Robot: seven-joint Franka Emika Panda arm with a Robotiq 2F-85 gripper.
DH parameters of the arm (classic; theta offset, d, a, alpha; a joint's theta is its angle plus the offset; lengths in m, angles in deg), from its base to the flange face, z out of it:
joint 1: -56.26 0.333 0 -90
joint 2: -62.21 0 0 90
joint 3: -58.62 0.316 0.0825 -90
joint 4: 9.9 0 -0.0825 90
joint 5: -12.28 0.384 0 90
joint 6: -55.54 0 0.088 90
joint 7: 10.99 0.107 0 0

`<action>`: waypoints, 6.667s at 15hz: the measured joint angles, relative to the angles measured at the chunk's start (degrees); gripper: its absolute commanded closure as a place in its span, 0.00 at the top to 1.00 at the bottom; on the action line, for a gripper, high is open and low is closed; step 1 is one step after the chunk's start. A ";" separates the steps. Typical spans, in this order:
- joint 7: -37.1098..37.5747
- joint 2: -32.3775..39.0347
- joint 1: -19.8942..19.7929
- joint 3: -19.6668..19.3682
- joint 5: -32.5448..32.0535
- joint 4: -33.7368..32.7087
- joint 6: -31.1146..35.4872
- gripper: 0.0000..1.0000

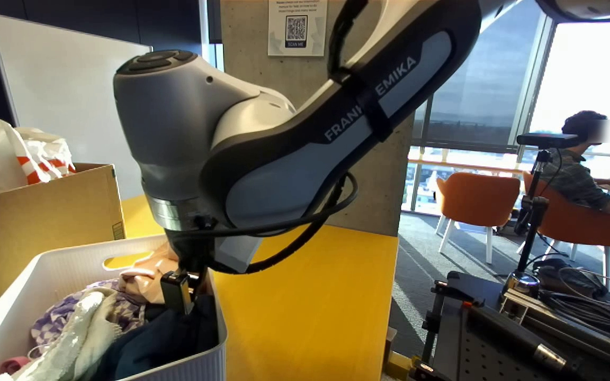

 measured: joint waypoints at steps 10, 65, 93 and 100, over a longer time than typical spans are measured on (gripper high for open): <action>-16.94 2.72 -3.05 4.65 -1.40 -2.46 6.07 1.00; 19.82 -51.28 -22.84 -8.58 -23.65 56.89 24.06 0.03; 40.26 -15.88 -13.04 -0.95 -32.38 23.66 4.77 0.73; 37.36 -24.60 -18.74 2.71 -29.91 32.92 11.17 1.00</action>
